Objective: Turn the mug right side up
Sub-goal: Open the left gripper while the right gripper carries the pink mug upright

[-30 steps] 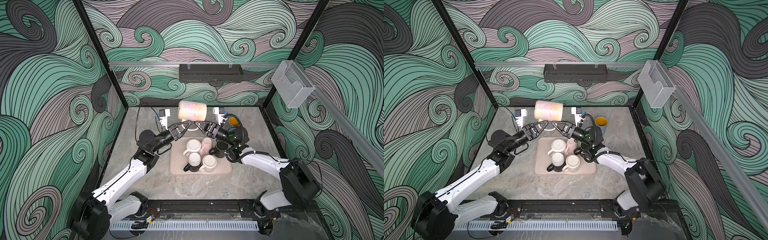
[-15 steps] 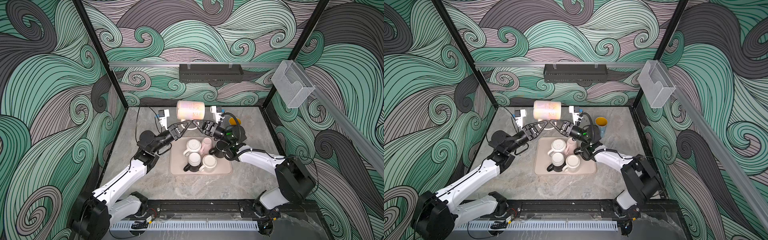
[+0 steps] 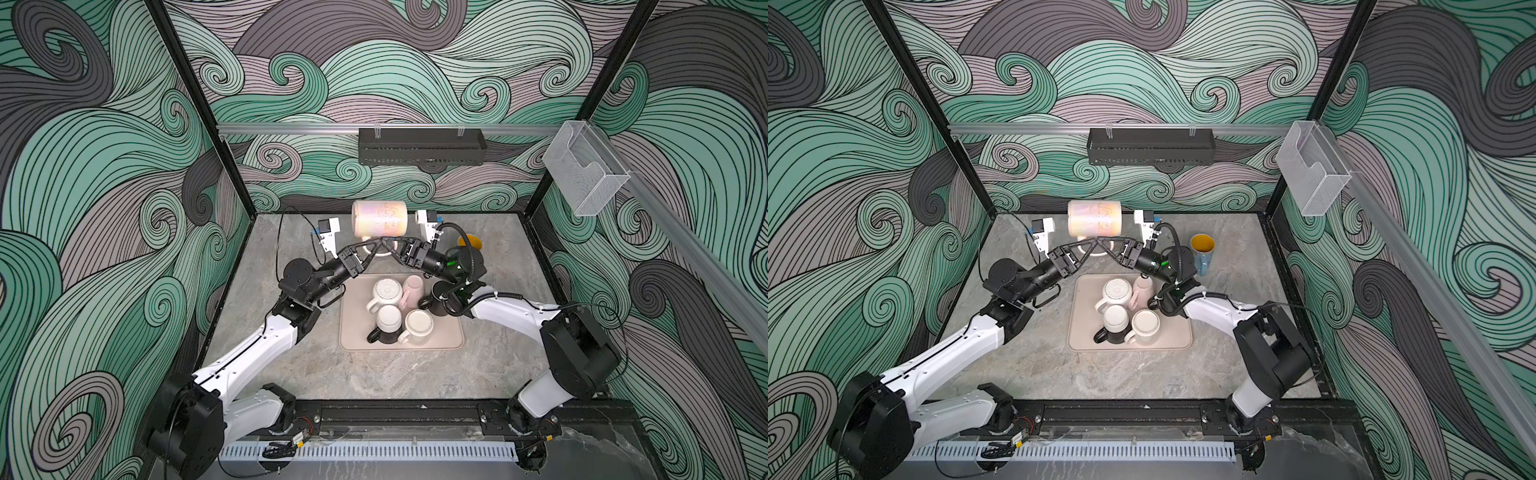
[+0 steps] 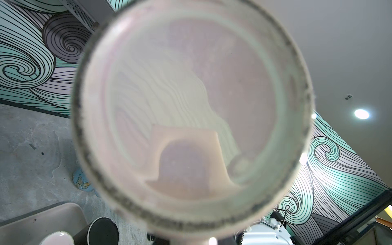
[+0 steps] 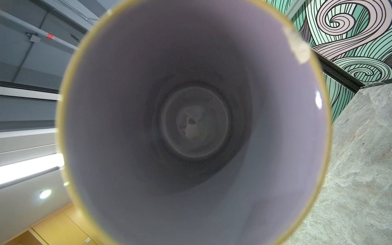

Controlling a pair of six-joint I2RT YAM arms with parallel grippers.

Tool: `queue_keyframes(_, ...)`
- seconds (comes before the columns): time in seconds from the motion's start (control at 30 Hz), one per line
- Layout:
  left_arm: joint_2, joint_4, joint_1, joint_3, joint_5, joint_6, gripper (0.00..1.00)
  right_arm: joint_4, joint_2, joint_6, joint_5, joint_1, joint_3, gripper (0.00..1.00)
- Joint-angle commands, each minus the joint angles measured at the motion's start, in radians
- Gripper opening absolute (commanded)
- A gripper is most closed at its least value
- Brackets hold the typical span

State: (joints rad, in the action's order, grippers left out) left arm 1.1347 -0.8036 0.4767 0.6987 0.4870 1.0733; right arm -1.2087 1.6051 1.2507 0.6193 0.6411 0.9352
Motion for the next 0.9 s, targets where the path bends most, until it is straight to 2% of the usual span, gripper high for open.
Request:
queue_keyframes(0.0,-0.02,0.04,0.022,0.034,0.106,-0.061,0.0,-0.078,0.002,-0.007,-0.051,-0.004,0.053,0.0)
queue_keyframes(0.07,-0.032,0.103,0.022,0.047,0.098,-0.093,0.0,-0.078,0.004,-0.008,-0.052,-0.006,0.057,0.0)
queue_keyframes(0.1,-0.038,0.146,0.022,0.057,0.092,-0.113,0.05,-0.076,0.004,-0.01,-0.053,-0.008,0.058,0.0)
queue_keyframes(0.17,-0.056,0.238,0.022,0.079,0.091,-0.163,0.5,-0.074,0.004,-0.01,-0.058,-0.013,0.061,0.0)
queue_keyframes(0.23,-0.082,0.33,0.022,0.095,0.066,-0.206,0.78,-0.076,0.004,-0.01,-0.066,-0.018,0.061,0.0)
queue_keyframes(0.27,-0.1,0.386,0.022,0.101,0.04,-0.232,0.85,-0.075,0.002,-0.01,-0.072,-0.024,0.062,0.0)
queue_keyframes(0.37,-0.147,0.506,0.019,0.102,-0.034,-0.291,0.91,-0.07,0.0,-0.005,-0.078,-0.039,0.061,0.0)
queue_keyframes(0.47,-0.21,0.592,0.017,0.076,-0.152,-0.354,0.95,-0.057,-0.003,-0.005,-0.08,-0.056,0.059,0.0)
queue_keyframes(0.6,-0.299,0.77,0.016,0.074,-0.332,-0.45,0.95,0.039,-0.028,-0.017,-0.059,-0.093,0.062,0.0)
queue_keyframes(0.7,-0.351,0.822,0.014,0.056,-0.435,-0.489,0.96,0.236,-0.084,-0.093,-0.049,-0.121,0.07,0.0)
queue_keyframes(0.8,-0.368,0.907,0.013,0.074,-0.499,-0.499,0.98,0.496,-0.162,-0.265,-0.097,-0.126,0.084,0.0)
queue_keyframes(0.87,-0.348,0.991,0.012,0.109,-0.459,-0.547,0.99,0.675,-0.214,-0.383,-0.157,-0.124,0.106,0.0)
